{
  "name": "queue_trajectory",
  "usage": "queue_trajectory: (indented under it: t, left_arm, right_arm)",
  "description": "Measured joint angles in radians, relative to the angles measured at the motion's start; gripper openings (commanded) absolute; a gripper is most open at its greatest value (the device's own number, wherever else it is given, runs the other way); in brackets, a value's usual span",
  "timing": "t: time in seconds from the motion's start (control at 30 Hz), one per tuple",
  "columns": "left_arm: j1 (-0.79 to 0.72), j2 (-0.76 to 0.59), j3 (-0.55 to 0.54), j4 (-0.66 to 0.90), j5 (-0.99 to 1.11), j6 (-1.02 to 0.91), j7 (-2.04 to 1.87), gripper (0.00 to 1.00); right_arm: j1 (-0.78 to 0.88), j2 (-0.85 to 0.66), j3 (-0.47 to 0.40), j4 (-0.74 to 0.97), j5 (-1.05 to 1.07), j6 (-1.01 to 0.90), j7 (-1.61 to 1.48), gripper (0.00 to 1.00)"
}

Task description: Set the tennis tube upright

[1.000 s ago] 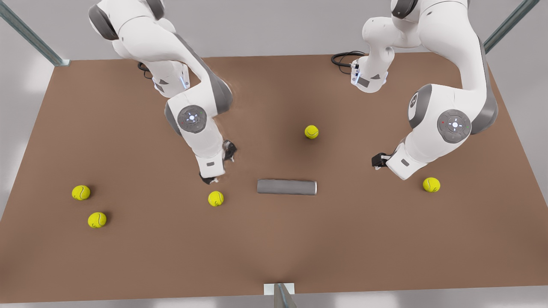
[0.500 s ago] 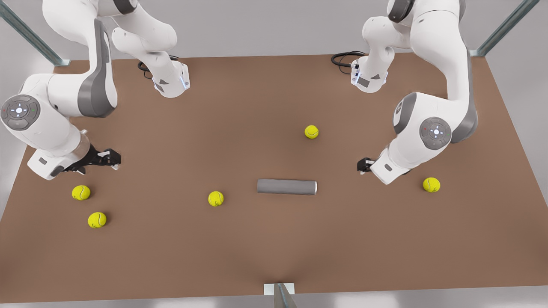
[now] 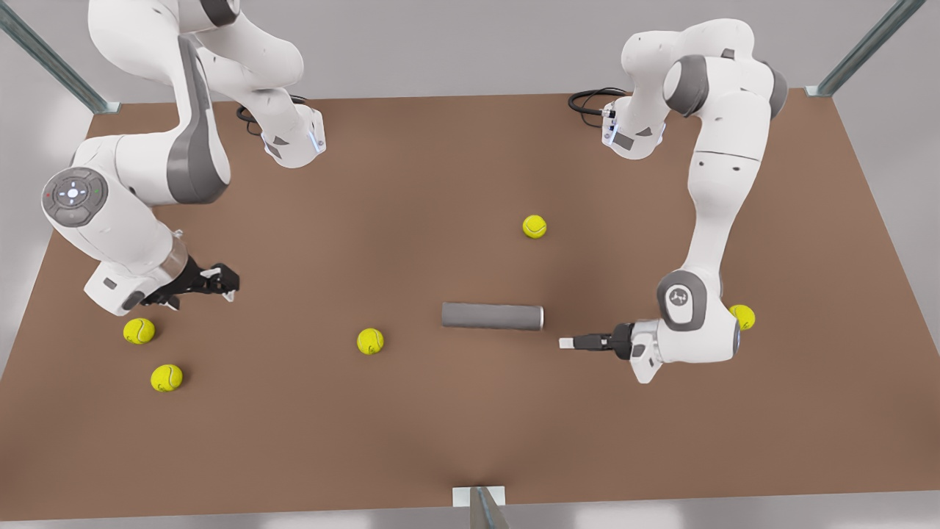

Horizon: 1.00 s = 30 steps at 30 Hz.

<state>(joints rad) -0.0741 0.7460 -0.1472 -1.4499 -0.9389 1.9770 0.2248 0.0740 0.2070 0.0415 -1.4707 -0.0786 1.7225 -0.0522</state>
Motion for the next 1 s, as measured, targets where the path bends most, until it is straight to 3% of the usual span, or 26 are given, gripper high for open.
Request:
queue_trajectory:
  t: [0.13,0.3,0.53,1.0]
  left_arm:
    - [0.027,-0.020,-0.006,-0.131,-0.024,0.004,0.112,0.99]
    - [0.098,-0.021,-0.092,-0.240,-0.094,0.046,0.242,0.99]
    - [0.099,0.010,-0.111,-0.277,-0.231,0.082,0.348,0.99]
    - [0.117,0.006,-0.149,-0.375,-0.314,0.096,0.461,0.98]
  right_arm:
    - [0.003,0.016,-0.001,0.000,0.003,0.004,0.000,1.00]
    - [-0.001,0.025,-0.001,0.000,0.003,0.025,0.002,1.00]
    - [-0.028,0.028,-0.003,0.000,0.006,0.038,0.000,1.00]
    - [-0.012,0.059,0.001,-0.002,-0.004,0.069,0.015,1.00]
